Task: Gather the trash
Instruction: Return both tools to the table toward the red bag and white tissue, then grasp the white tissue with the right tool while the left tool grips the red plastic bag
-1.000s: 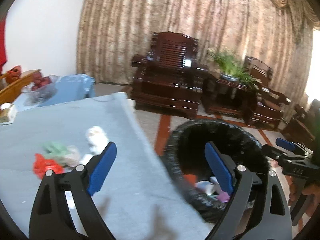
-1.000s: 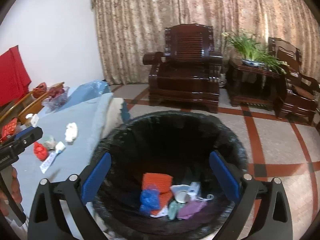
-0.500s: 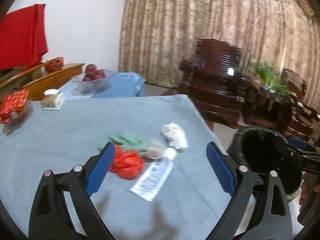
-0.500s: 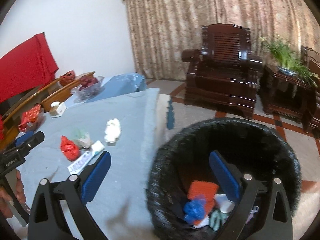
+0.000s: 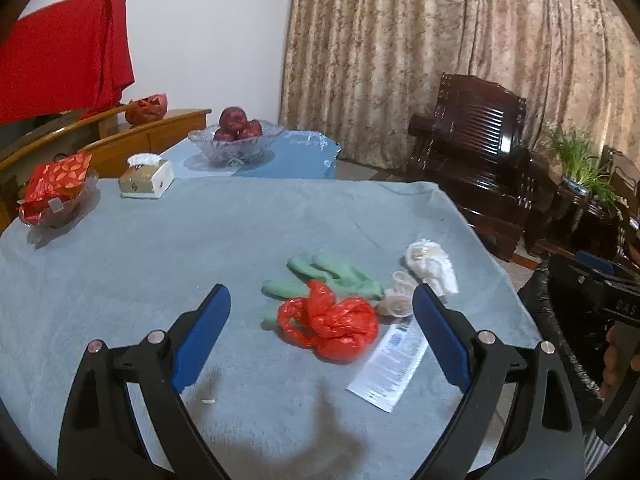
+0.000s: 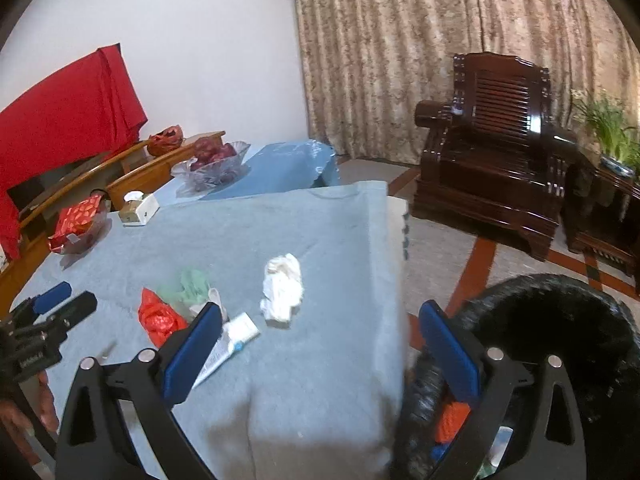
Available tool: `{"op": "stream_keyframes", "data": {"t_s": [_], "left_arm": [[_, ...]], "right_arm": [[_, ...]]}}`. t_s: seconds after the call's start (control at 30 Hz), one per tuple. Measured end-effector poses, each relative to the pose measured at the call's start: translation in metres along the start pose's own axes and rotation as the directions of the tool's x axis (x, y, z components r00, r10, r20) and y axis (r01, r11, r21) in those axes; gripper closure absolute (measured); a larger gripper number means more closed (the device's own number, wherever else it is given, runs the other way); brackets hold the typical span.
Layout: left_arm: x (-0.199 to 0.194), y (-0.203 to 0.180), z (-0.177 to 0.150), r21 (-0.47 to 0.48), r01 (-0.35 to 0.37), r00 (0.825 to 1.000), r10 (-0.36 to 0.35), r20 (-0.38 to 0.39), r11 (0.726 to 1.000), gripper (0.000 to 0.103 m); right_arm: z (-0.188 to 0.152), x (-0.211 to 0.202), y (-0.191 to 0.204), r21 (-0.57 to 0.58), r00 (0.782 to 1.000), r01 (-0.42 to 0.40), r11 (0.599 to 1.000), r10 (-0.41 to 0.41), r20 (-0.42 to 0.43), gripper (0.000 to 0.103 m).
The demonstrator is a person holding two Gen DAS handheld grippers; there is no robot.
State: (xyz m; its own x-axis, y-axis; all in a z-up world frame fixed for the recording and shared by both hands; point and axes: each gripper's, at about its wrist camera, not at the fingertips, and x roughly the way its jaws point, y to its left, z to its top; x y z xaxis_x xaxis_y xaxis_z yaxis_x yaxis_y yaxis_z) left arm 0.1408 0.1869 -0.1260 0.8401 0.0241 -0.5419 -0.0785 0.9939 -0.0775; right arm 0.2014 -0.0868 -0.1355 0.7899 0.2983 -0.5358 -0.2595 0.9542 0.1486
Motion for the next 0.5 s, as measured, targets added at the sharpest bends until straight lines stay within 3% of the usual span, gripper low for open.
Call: {"op": "stream_keyframes", "data": {"t_s": [0.23,0.5], "left_arm": [[0.020,0.013,-0.005,-0.018,-0.027,0.999,0.027,-0.029,0.999,0.013],[0.041,0.020,-0.012,-0.029,-0.039,0.998,0.037,-0.059,0.999,0.013]], "right_arm": [[0.002,0.046,0.015,-0.018,0.999,-0.022,1.000,0.022,-0.039,0.007],[-0.005,0.093,0.025,-0.016,0.994,-0.020,1.000,0.018,-0.107,0.023]]}}
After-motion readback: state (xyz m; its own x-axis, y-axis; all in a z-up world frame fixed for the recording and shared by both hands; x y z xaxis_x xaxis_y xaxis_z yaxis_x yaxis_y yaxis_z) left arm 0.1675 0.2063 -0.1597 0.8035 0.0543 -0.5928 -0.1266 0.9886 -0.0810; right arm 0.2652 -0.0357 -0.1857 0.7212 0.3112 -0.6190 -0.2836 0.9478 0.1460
